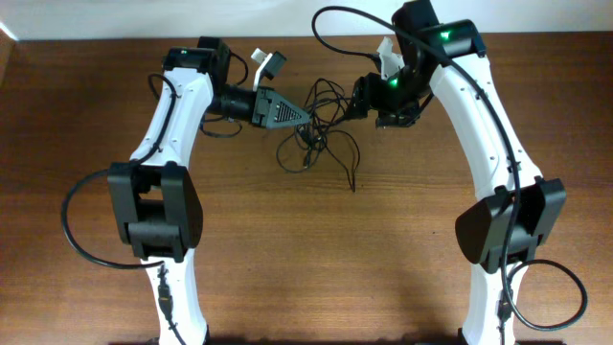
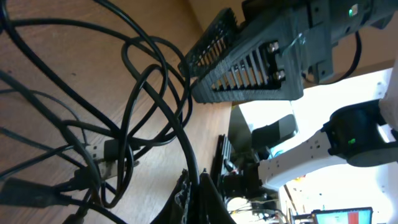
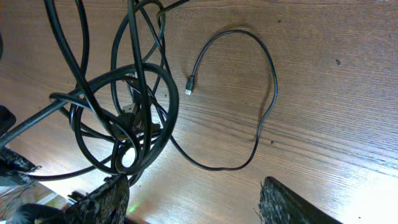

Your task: Untangle cables

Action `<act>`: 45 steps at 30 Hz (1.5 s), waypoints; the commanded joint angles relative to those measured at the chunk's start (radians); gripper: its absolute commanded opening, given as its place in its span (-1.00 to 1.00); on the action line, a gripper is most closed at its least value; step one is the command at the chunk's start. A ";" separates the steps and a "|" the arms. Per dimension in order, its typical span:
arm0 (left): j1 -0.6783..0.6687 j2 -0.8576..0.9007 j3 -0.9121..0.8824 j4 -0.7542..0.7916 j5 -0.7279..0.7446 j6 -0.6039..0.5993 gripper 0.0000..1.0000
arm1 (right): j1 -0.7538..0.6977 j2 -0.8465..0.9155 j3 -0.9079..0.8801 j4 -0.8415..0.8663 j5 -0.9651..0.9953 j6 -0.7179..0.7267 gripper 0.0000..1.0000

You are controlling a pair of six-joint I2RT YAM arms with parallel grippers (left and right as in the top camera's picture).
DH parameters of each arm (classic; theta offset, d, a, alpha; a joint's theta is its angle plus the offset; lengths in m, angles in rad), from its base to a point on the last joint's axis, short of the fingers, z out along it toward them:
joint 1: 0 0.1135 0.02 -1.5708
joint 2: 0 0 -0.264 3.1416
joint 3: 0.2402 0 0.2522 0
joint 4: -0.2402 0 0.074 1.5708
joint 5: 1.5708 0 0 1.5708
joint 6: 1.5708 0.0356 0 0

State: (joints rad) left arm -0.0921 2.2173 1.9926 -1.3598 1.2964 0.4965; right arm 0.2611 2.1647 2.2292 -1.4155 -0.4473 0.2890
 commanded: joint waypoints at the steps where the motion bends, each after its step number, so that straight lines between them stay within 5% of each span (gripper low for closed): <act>1: -0.001 -0.026 0.019 0.021 0.077 -0.040 -1.00 | 0.029 0.003 -0.006 0.030 -0.013 0.021 0.37; 11: -0.001 -0.026 0.019 0.023 0.269 -0.040 -1.00 | 0.041 0.004 -0.008 0.096 0.079 0.095 0.17; 22: -0.006 -0.026 0.019 0.020 0.277 -0.130 -1.00 | 0.058 0.004 -0.008 0.183 0.083 0.121 -0.02; 27: -0.010 -0.026 0.019 0.025 0.268 -0.130 -1.00 | 0.072 0.004 -0.008 0.192 0.099 0.120 -0.56; 31: -0.009 -0.026 0.019 0.057 0.150 -0.130 -1.00 | 0.061 0.004 -0.008 0.130 0.135 0.115 -0.92; 36: -0.005 -0.026 0.019 0.153 -0.119 -0.221 -1.00 | 0.035 0.003 -0.008 0.057 0.146 0.082 -0.92; 41: 0.005 -0.026 0.019 0.235 -0.605 -0.422 -1.00 | -0.008 0.001 -0.008 0.006 0.101 -0.035 -0.92; 45: 0.005 -0.026 0.019 0.241 -0.813 -0.439 -1.00 | -0.056 -0.003 -0.007 -0.029 0.100 -0.076 -0.92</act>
State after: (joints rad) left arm -0.1223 2.2169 1.9938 -1.1213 0.7784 0.1101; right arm 0.2787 2.1670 2.2257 -1.4155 -0.3885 0.2535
